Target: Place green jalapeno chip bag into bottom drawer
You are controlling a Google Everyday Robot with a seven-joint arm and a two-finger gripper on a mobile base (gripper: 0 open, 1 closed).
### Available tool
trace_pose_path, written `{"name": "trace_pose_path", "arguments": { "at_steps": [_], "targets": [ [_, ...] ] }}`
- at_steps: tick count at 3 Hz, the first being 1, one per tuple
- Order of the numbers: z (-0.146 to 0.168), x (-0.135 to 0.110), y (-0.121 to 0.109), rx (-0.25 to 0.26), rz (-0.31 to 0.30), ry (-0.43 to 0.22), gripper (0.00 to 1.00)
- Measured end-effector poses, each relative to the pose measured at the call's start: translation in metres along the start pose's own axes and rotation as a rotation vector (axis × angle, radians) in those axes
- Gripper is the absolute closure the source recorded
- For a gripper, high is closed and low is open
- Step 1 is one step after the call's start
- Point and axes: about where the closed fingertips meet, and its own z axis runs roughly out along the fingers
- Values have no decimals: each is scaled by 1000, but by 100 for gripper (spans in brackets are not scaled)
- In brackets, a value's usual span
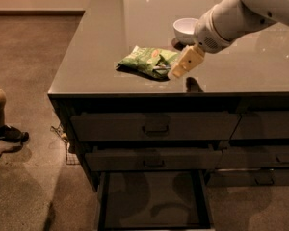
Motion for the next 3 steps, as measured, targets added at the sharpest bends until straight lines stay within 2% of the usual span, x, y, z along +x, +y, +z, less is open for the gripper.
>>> {"name": "trace_pose_path", "arguments": {
  "at_steps": [2, 3],
  "targets": [
    [45, -30, -5, -81, 100, -107, 0],
    [68, -40, -4, -125, 130, -125, 0]
  ]
}}
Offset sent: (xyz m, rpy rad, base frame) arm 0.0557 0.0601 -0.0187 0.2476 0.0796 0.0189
